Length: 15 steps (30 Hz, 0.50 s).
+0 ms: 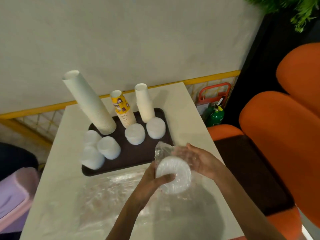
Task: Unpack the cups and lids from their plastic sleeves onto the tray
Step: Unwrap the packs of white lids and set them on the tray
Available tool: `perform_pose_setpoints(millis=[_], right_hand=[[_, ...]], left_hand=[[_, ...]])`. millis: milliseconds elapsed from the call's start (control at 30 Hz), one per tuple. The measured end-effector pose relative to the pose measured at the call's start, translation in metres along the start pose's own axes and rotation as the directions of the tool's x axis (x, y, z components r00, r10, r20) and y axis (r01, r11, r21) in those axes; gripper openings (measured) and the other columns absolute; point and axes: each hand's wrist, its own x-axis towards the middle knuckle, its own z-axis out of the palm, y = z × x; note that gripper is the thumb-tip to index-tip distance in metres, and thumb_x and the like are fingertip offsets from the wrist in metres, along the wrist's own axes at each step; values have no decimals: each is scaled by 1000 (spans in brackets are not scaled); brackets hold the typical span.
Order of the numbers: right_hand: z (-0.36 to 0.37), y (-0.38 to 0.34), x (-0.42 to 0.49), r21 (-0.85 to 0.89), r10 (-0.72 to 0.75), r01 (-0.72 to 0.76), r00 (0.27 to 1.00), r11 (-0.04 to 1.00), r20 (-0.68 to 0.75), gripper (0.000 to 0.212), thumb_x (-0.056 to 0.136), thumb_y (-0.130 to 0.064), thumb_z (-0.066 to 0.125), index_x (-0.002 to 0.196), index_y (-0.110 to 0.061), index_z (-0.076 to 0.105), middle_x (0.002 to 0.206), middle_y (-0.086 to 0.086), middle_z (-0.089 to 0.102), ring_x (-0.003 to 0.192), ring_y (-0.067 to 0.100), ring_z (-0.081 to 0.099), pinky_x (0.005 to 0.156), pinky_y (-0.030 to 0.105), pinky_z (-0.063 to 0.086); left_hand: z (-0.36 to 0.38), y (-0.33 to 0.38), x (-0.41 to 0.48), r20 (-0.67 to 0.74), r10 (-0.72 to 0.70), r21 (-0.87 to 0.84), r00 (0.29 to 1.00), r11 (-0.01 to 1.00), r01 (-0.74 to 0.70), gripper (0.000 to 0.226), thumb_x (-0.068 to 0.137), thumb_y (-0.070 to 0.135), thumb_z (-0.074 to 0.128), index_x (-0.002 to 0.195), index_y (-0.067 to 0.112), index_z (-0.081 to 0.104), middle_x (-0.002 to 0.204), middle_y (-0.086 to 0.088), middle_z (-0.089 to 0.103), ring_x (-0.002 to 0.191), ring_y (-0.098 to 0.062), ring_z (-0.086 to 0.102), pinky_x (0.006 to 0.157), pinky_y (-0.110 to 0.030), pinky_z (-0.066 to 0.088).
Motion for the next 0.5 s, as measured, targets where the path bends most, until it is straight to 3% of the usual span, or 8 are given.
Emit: perform_pose_setpoints(millis=[67, 167, 233, 333, 400, 500], right_hand=[[14, -16, -3, -49, -87, 86, 996, 995, -20, 37, 101, -30, 33, 106, -13, 66, 104, 4, 72, 98, 17, 67, 87, 32, 49], [23, -42, -6, -100, -221, 213, 973, 972, -71, 35, 104, -26, 29, 106, -14, 62, 104, 2, 71, 94, 11, 68, 88, 27, 50], [19, -52, -6, -62, -286, 280, 951, 958, -121, 36, 104, -25, 27, 109, -13, 59, 105, 2, 69, 93, 9, 68, 84, 24, 52], [7, -62, -11, 52, -353, 365, 921, 930, -164, 41, 103, -35, 23, 126, -13, 49, 118, 4, 63, 109, 14, 61, 92, 28, 47], [8, -52, -13, 18, -308, 313, 942, 950, -137, 53, 95, -52, 27, 136, -21, 41, 131, 6, 57, 115, 19, 56, 94, 32, 44], [19, -14, -17, -252, -127, 116, 992, 961, -25, 67, 75, -65, 42, 132, -30, 43, 133, 6, 55, 122, 28, 52, 104, 45, 40]], left_hand=[[-12, -10, -13, -33, -14, -14, 999, 1000, 14, 60, 64, 28, 80, 118, 26, 57, 110, 0, 69, 100, -16, 67, 83, -33, 56], [-21, -19, -23, -39, -25, -61, 999, 998, 23, 62, 60, 28, 83, 116, 25, 58, 108, 0, 70, 98, -16, 67, 78, -29, 54], [-21, -21, -24, -28, -13, -86, 1000, 996, 11, 68, 55, 31, 84, 117, 24, 58, 110, -3, 69, 100, -19, 67, 80, -32, 54], [-14, -15, -22, -45, 31, -104, 999, 994, -35, 75, 51, 33, 85, 120, 25, 57, 113, -5, 68, 104, -22, 65, 87, -41, 55], [-12, -13, -22, -90, 50, -130, 995, 990, -61, 74, 52, 33, 85, 120, 25, 57, 113, -5, 67, 103, -23, 65, 88, -44, 55], [-8, -12, -19, -151, 59, -169, 987, 982, -85, 74, 55, 31, 84, 123, 23, 55, 115, -7, 66, 104, -24, 65, 83, -41, 56]])
